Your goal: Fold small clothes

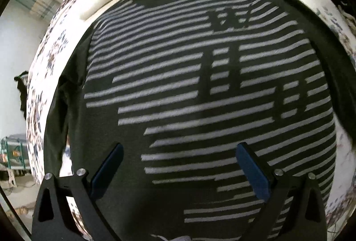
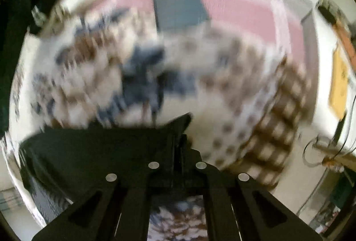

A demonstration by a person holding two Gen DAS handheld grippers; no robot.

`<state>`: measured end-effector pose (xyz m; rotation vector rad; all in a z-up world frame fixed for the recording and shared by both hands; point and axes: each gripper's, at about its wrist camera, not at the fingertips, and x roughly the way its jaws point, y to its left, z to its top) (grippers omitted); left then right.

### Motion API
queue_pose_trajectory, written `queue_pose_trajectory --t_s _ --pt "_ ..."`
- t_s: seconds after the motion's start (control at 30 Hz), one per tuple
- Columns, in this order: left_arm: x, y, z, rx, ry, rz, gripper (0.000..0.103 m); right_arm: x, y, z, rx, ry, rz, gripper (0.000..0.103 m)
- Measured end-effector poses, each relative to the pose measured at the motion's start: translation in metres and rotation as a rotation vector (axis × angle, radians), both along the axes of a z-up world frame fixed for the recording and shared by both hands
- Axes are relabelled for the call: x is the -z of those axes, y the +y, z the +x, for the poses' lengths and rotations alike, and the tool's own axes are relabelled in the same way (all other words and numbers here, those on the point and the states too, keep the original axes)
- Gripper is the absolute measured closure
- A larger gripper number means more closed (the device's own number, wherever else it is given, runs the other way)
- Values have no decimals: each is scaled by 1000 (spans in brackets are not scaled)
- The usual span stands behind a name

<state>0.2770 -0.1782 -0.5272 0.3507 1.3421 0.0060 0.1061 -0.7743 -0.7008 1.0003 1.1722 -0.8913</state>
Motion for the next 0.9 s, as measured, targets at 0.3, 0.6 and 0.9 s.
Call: queue_pose_trajectory --t_s 0.3,0.6,0.9 --pt "9 -24 14 30 9 -30 0 -20 -75 45 18 15 -33 102" --pt "26 -15 14 -16 63 -33 0 20 -58 -8 302 -181 244 42" --pt "28 17 23 -91 51 -22 0 45 -26 36 321 -272 185 93"
